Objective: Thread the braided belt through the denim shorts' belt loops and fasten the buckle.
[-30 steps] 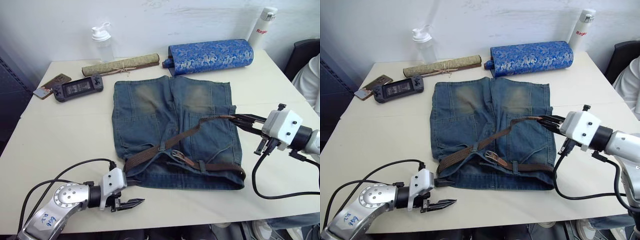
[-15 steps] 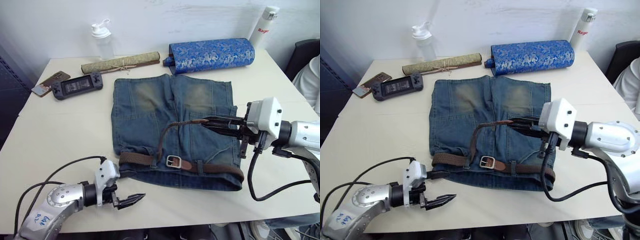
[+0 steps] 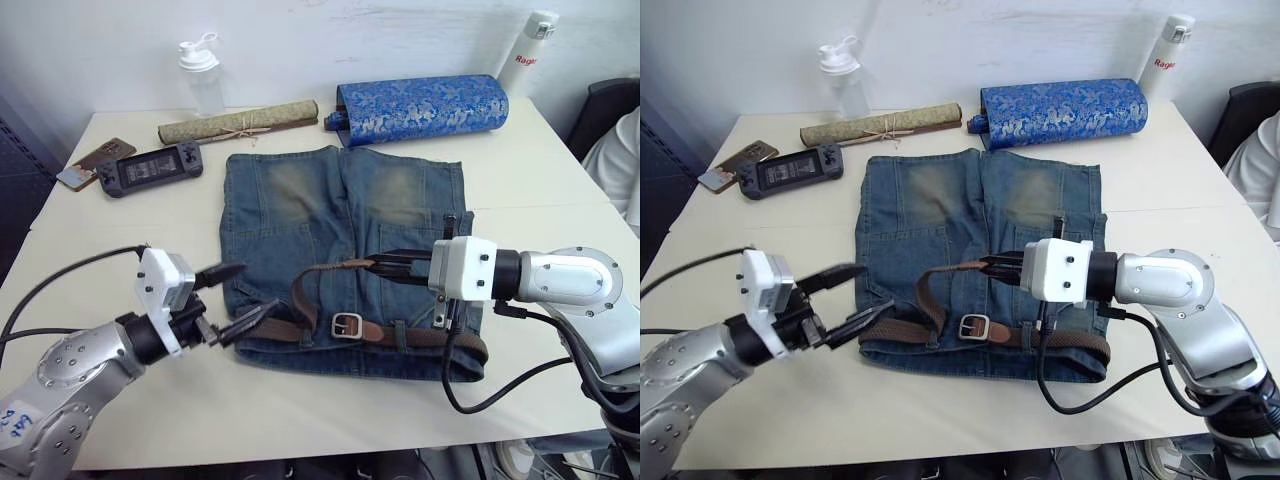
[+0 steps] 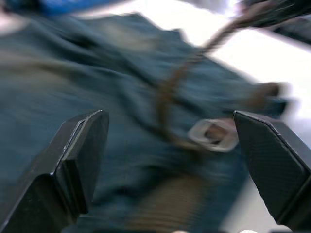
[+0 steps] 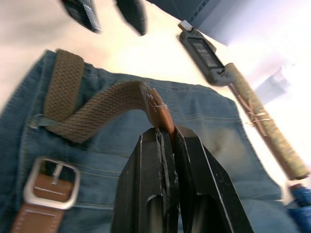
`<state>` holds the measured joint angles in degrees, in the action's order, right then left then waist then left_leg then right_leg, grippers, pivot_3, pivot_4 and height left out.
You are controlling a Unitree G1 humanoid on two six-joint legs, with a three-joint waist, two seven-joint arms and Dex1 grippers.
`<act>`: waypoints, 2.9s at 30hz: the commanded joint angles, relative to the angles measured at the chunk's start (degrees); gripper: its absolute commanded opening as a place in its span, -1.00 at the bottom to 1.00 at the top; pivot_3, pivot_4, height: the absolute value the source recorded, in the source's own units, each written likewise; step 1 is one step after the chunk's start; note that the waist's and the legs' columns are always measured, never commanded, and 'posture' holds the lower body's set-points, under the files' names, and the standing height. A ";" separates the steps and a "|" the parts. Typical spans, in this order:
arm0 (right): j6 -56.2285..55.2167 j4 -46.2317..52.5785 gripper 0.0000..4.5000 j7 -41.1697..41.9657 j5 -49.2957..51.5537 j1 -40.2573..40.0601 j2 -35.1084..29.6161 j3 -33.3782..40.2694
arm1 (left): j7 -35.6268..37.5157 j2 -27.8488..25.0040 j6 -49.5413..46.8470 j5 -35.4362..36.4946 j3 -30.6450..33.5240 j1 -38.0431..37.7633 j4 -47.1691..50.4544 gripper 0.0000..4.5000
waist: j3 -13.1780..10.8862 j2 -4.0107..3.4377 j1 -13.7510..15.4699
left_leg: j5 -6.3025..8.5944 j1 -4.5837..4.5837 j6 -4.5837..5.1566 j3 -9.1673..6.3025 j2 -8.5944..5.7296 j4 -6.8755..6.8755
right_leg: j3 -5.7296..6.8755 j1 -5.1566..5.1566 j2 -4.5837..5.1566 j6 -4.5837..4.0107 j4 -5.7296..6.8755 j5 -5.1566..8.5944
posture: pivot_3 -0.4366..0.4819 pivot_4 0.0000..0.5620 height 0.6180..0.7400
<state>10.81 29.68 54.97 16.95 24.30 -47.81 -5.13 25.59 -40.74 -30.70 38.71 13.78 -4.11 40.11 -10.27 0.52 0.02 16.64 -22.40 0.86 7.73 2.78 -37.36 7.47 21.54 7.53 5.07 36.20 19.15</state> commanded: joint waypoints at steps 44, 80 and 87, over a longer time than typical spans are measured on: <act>13.20 5.35 -0.04 -8.08 -0.11 3.14 7.77 -0.06 | 1.76 7.76 4.28 -16.37 -14.29 9.21 0.40 -1.00 | -0.04 0.07 -0.10 | 0.02 -0.03 0.05 0.05 0.09 -0.01 | -0.06 0.02 0.12 0.09 -0.10 -0.05 | -0.05 -0.47 0.63; -9.80 3.95 0.71 -27.94 -39.96 -28.47 8.14 -13.98 | 0.81 10.50 -7.88 -9.46 -7.36 11.66 -5.18 -1.00 | -0.06 0.14 0.05 | 0.01 -0.04 -0.06 0.02 0.07 0.02 | -0.05 0.04 0.00 0.10 -0.12 -0.05 | -0.05 -0.47 0.63; -9.18 2.84 0.71 -25.73 -38.03 -30.08 10.13 -12.68 | 1.05 10.44 -7.69 -9.55 -7.16 11.44 -5.14 -1.00 | -0.06 0.14 0.02 | 0.00 -0.04 -0.06 0.02 0.07 0.01 | -0.06 0.03 0.01 0.10 -0.11 -0.05 | -0.05 -0.47 0.63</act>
<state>1.30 31.50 28.25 -22.35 -4.87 -38.22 -18.42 26.31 -29.87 -38.87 28.59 6.14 6.80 33.32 -10.33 0.66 0.04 16.64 -22.44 0.80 7.75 2.85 -37.35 7.41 21.56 7.54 5.17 36.09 19.10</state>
